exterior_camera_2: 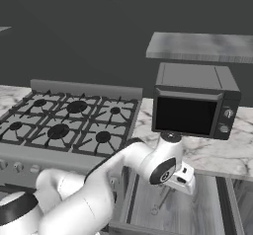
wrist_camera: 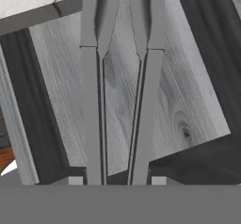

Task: Take the tongs from the drawer on the right and place them on the dining counter next to the tray containing the hot dog.

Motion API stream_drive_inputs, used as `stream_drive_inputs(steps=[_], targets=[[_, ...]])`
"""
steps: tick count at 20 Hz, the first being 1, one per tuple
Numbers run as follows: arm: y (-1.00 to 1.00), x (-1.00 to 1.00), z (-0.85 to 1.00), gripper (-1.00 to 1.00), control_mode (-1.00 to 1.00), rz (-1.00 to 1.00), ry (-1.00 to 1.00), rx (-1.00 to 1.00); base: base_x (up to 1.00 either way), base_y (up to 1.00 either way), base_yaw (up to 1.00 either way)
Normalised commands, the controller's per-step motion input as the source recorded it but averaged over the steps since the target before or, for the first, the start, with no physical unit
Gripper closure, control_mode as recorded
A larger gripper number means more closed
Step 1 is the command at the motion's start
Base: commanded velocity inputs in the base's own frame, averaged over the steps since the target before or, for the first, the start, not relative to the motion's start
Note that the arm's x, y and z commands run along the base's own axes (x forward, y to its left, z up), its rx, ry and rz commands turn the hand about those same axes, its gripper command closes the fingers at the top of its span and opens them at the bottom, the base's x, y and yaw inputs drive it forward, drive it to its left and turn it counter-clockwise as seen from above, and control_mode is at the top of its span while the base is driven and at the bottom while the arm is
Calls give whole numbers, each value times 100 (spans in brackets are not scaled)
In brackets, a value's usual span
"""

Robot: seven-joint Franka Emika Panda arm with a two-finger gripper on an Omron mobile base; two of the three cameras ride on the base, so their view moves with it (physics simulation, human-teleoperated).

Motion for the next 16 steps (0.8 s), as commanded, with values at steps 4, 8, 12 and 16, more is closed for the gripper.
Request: stream_drive_inputs(steps=[4, 8, 12, 16], targets=[[72, -1, 89, 100, -100, 0, -12, 0, 0, 0, 0], [85, 0, 97, 100, -100, 0, -4, 0, 0, 0, 0], [98, 13, 86, 100, -100, 3, 0, 0, 0, 0, 0], [100, 40, 80, 100, -100, 9, 0, 0, 0, 0, 0]])
